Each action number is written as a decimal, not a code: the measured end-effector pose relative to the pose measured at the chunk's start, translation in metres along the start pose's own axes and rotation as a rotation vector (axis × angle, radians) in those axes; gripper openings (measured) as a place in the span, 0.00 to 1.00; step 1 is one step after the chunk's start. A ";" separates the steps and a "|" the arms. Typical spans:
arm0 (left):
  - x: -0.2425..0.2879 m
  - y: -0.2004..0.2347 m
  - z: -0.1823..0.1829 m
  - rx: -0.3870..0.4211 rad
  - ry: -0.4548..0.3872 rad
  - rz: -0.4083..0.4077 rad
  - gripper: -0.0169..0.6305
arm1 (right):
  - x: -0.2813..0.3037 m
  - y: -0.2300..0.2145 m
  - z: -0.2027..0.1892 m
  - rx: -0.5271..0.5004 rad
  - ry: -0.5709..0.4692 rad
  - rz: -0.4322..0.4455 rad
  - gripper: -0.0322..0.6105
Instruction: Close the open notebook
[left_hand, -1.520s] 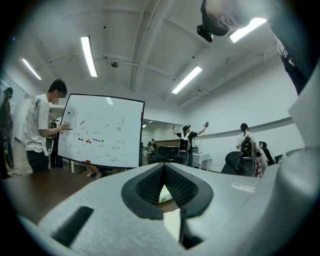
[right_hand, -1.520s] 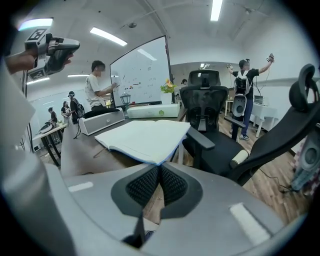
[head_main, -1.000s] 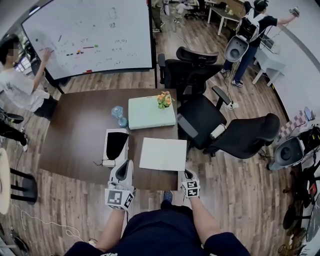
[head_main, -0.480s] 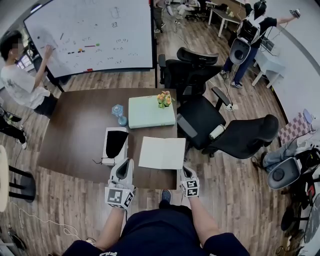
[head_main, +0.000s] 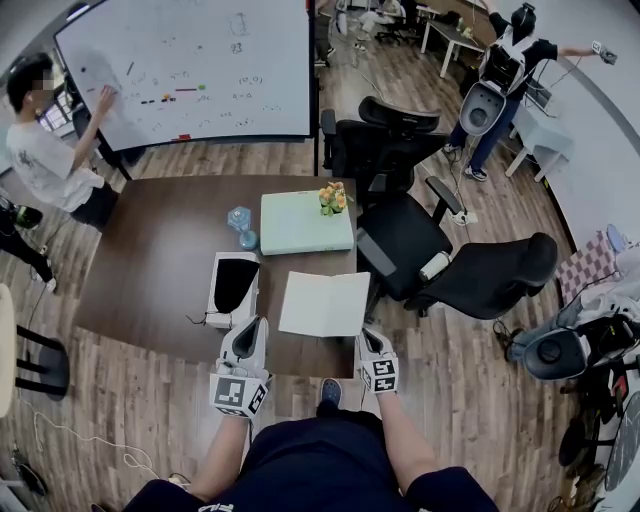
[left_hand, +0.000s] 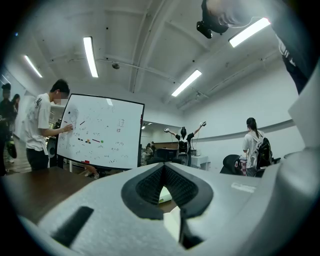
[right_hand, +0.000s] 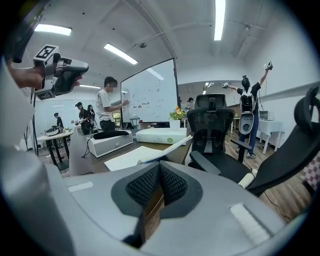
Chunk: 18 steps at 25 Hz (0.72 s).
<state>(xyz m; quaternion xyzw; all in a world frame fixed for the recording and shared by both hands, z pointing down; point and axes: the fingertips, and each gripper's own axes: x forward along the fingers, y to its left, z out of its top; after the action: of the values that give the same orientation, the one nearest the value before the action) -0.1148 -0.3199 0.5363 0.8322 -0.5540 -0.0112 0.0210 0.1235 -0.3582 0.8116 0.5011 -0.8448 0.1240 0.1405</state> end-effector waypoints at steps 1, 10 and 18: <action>-0.001 0.000 0.000 -0.001 -0.002 0.000 0.02 | 0.000 0.001 0.002 -0.001 -0.005 0.003 0.06; -0.009 0.001 0.010 -0.009 -0.017 -0.001 0.02 | -0.006 0.015 0.023 -0.013 -0.036 0.032 0.06; -0.020 0.008 0.005 -0.018 -0.003 0.010 0.02 | -0.003 0.034 0.036 -0.031 -0.057 0.060 0.06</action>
<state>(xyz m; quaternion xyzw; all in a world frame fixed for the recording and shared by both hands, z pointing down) -0.1297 -0.3047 0.5314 0.8292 -0.5581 -0.0173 0.0277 0.0910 -0.3528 0.7745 0.4765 -0.8650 0.1010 0.1204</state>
